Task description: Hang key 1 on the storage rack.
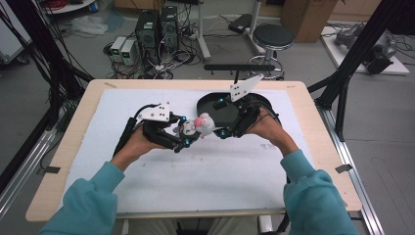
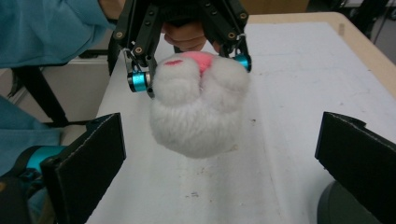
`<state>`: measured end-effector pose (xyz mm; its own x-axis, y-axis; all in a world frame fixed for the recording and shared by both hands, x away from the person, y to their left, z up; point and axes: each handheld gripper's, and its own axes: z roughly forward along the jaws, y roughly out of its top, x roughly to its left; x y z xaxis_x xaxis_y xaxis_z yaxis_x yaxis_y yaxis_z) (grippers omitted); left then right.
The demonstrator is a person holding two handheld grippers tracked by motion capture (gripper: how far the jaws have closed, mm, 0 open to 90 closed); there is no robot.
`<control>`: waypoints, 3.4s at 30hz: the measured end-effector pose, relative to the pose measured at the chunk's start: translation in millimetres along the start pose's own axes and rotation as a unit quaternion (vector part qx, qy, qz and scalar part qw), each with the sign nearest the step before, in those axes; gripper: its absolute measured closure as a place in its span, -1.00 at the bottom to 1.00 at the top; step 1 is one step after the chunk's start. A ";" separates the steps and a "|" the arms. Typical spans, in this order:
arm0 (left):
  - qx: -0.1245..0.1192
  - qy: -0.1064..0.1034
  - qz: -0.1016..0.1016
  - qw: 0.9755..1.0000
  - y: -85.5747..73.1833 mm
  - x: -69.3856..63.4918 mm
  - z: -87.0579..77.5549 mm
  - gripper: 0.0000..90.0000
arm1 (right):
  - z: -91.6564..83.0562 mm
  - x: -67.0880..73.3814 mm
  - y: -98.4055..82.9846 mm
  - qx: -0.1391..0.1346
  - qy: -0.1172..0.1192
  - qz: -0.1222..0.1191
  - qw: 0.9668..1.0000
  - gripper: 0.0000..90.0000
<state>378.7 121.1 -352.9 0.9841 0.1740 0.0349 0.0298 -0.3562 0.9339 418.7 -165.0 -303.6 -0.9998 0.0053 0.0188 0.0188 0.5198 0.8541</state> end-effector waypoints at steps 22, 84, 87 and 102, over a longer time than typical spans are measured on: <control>-0.005 -0.010 0.000 1.000 0.0 -0.5 -0.2 -0.15 | 20.1 -7.2 10.0 0.034 0.053 -0.009 0.998 -0.63; -0.069 0.200 -0.070 0.975 -69.8 -22.9 -99.3 -0.96 | -48.1 -16.5 -5.5 -0.033 -0.097 0.119 0.988 0.23; -0.079 0.216 -0.076 0.970 -80.8 -31.3 -110.9 -0.96 | -57.5 -16.0 -7.9 -0.041 -0.129 0.128 0.983 0.23; -0.109 0.274 -0.114 0.949 -129.0 -54.8 -131.4 -0.96 | -78.5 -16.3 -12.7 -0.060 -0.223 0.152 0.961 0.23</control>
<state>297.9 278.1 -428.5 0.7154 0.6967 -0.0529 0.1350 -0.0635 0.9888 435.2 -238.8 -274.0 -0.8508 0.5201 0.0751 0.2841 0.3350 0.8984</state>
